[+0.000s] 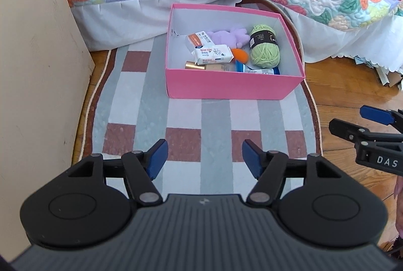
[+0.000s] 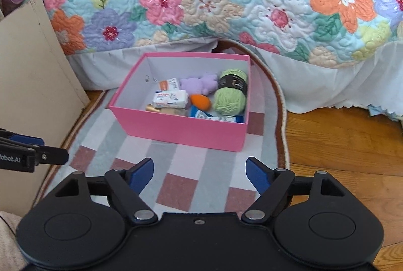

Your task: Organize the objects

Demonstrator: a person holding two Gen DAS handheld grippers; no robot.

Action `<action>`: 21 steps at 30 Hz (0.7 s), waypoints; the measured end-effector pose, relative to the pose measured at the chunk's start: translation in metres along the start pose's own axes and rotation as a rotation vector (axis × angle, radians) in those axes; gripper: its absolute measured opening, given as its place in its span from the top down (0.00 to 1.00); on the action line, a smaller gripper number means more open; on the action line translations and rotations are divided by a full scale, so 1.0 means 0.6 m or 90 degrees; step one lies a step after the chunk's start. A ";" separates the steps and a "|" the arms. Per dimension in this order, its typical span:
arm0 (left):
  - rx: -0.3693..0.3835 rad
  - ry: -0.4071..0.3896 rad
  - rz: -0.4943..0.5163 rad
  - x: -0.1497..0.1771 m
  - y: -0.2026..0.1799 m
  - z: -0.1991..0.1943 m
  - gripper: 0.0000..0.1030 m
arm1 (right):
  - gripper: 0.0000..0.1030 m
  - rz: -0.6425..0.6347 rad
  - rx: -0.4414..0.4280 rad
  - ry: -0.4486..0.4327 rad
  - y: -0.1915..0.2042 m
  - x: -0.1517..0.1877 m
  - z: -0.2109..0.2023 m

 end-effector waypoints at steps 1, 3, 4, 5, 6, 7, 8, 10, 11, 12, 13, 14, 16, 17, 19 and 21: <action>0.002 0.002 -0.002 0.001 0.001 0.002 0.36 | 0.17 -0.002 0.006 0.002 0.000 0.000 0.001; 0.002 0.005 -0.006 0.002 0.003 0.005 0.35 | 0.14 -0.001 0.015 0.009 0.000 0.001 0.002; 0.001 0.006 -0.006 0.002 0.004 0.006 0.34 | 0.13 0.001 0.019 0.014 0.000 0.002 0.003; -0.001 0.005 -0.006 0.002 0.004 0.006 0.32 | 0.13 0.003 0.021 0.020 0.000 0.002 0.004; -0.003 0.004 -0.006 0.002 0.005 0.006 0.30 | 0.13 0.007 0.023 0.025 0.000 0.002 0.004; -0.005 0.003 -0.006 0.002 0.006 0.005 0.26 | 0.13 0.012 0.024 0.030 0.000 0.002 0.005; -0.007 0.002 -0.006 0.003 0.006 0.005 0.22 | 0.13 0.017 0.025 0.035 -0.001 0.003 0.006; -0.010 0.001 -0.006 0.003 0.008 0.003 0.15 | 0.12 0.022 0.023 0.041 -0.001 0.004 0.007; -0.013 0.000 -0.006 0.003 0.009 0.003 0.09 | 0.12 0.024 0.023 0.045 0.000 0.005 0.007; -0.016 -0.002 -0.005 0.002 0.010 0.002 0.07 | 0.12 0.026 0.024 0.048 -0.001 0.006 0.008; -0.020 -0.004 -0.004 0.002 0.010 0.002 0.04 | 0.12 0.028 0.026 0.052 -0.001 0.007 0.007; -0.026 0.000 -0.001 0.003 0.010 0.002 0.02 | 0.12 0.029 0.026 0.055 -0.001 0.007 0.008; -0.037 0.015 0.006 0.005 0.011 0.005 0.01 | 0.12 0.030 0.025 0.058 0.000 0.009 0.007; -0.043 0.020 0.011 0.007 0.011 0.007 0.01 | 0.12 0.030 0.024 0.059 0.001 0.009 0.007; -0.053 0.015 0.021 0.010 0.011 0.008 0.01 | 0.12 0.028 0.025 0.063 0.002 0.010 0.007; -0.056 0.012 0.020 0.011 0.011 0.007 0.01 | 0.12 0.026 0.028 0.069 0.003 0.013 0.007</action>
Point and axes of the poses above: each gripper's, at about its wrist camera, not at the fingertips, and z roughly the way its jaws point, y to its left, x to its underside, the point moved 4 cm from there along z, roughly the way its jaws point, and after that the axes turned 4 degrees about -z, right-handed, at the moved point
